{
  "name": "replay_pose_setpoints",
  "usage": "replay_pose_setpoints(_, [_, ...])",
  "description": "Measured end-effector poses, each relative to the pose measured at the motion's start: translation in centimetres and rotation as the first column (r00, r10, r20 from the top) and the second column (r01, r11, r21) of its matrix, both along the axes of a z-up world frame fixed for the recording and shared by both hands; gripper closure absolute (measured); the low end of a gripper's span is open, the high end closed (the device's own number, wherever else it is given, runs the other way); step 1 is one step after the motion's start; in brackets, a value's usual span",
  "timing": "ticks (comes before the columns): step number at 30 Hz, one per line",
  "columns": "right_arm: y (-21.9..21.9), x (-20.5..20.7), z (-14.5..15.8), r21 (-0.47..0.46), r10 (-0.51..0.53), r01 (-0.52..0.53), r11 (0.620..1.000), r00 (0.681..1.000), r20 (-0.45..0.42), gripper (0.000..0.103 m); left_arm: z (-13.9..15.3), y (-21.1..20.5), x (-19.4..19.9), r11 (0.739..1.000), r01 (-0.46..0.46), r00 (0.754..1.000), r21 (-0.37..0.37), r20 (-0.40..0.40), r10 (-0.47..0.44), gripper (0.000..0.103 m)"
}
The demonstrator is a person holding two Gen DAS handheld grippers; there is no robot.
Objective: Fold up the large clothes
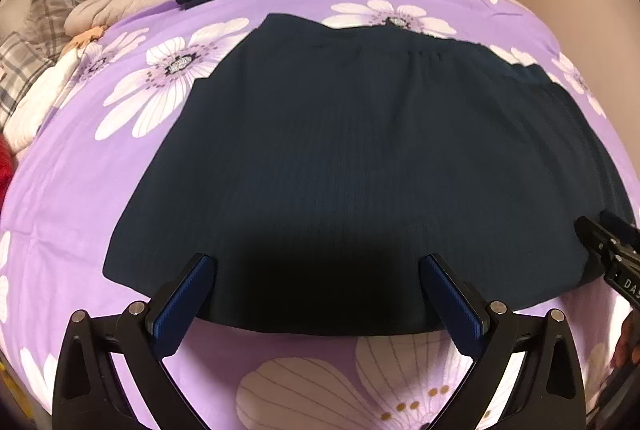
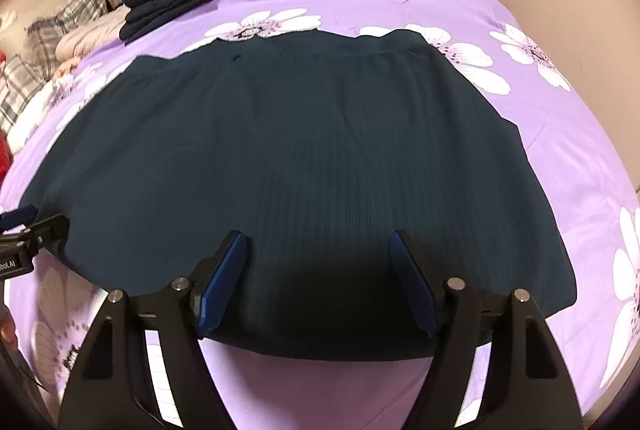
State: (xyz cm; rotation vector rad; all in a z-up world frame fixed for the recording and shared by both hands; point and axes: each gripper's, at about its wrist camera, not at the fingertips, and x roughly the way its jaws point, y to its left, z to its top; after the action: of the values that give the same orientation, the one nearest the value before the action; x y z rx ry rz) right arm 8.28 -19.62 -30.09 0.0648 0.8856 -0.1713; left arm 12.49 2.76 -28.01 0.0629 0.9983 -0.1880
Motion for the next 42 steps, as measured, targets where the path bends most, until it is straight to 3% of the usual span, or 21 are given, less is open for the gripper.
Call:
replay_pose_setpoints(9, [-1.8,-1.1,0.2,-0.019,-0.051,0.051,0.999,0.999,0.004,0.026,-0.1,0.3,-0.5,1.000,0.011,1.000,-0.006,0.002,-0.011,0.001])
replay_pose_setpoints(17, [-5.2,-3.0,0.1,0.029,-0.127,0.126,0.992,0.992,0.008,0.024,-0.3,0.2,-0.3,1.000,0.011,1.000,0.000,-0.004,-0.011,0.001])
replay_pose_setpoints(31, [-6.9,-4.2,0.3,0.060,-0.171,0.171,0.984,0.985,-0.004,0.024,-0.1,0.5,-1.0,1.000,0.008,1.000,0.007,-0.006,-0.008,0.001])
replay_pose_setpoints(42, [-9.3,-6.4,1.1,0.054,-0.277,0.279,0.959,0.960,-0.036,0.023,3.1,1.6,-2.8,1.000,-0.007,0.999,0.005,0.051,0.007,0.001])
